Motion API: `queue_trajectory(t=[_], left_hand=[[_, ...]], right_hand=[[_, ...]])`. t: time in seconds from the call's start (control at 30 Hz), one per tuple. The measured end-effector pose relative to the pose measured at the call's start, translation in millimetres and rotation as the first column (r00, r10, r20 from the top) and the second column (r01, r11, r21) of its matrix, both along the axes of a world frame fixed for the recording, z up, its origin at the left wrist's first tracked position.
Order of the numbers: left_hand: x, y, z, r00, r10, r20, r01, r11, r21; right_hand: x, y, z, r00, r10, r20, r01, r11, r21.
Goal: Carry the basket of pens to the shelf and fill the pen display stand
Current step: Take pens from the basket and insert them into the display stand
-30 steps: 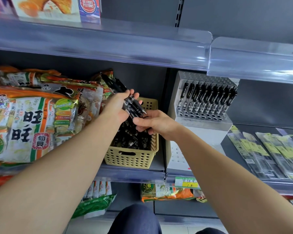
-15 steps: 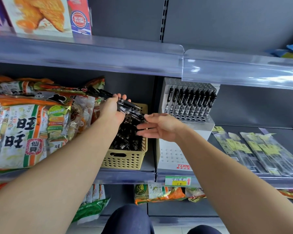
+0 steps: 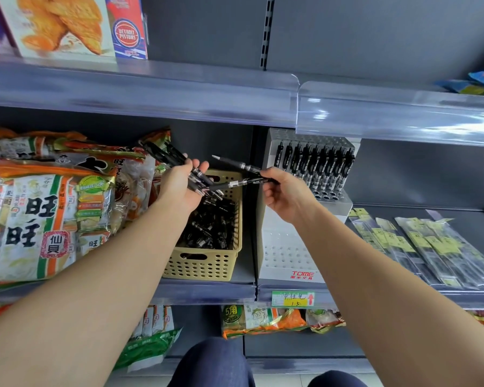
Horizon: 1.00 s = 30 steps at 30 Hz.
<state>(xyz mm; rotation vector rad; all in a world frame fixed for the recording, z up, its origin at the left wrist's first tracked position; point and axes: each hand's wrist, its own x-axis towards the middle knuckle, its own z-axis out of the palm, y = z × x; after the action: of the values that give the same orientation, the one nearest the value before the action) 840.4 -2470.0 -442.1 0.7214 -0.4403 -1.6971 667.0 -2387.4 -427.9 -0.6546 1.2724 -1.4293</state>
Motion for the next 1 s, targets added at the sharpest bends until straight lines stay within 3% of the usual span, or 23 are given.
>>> queue_trajectory(t=[0.2, 0.3, 0.4, 0.63, 0.8, 1.0], left_hand=[[3.2, 5.5, -3.2, 0.975, -0.158, 0.159, 0.169, 0.984, -0.061], [1.5, 8.4, -1.8, 0.884, -0.222, 0.411, 0.283, 0.955, -0.091], [-3.3, 16.5, -0.9, 0.802, -0.259, 0.538, 0.375, 0.920, -0.116], [-5.9, 27.0, -7.1, 0.709, -0.413, 0.572, 0.557, 0.826, -0.093], [-9.2, 29.9, -7.5, 0.738, -0.461, 0.493, 0.572, 0.815, -0.094], [-7.1, 26.5, -3.9, 0.714, -0.475, 0.515, 0.600, 0.793, -0.101]], right_hand=[[2.3, -5.5, 8.4, 0.996, -0.013, -0.091, 0.006, 0.997, -0.077], [7.2, -11.2, 13.2, 0.985, -0.041, -0.165, 0.021, 0.992, -0.121], [13.8, -16.9, 15.0, 0.982, -0.080, -0.170, 0.049, 0.983, -0.177], [15.6, -24.7, 8.9, 0.967, -0.162, -0.195, 0.116, 0.966, -0.229], [15.3, -28.2, 4.1, 0.960, -0.198, -0.198, 0.156, 0.966, -0.207], [17.0, -28.3, 4.9, 0.967, -0.204, -0.155, 0.170, 0.963, -0.208]])
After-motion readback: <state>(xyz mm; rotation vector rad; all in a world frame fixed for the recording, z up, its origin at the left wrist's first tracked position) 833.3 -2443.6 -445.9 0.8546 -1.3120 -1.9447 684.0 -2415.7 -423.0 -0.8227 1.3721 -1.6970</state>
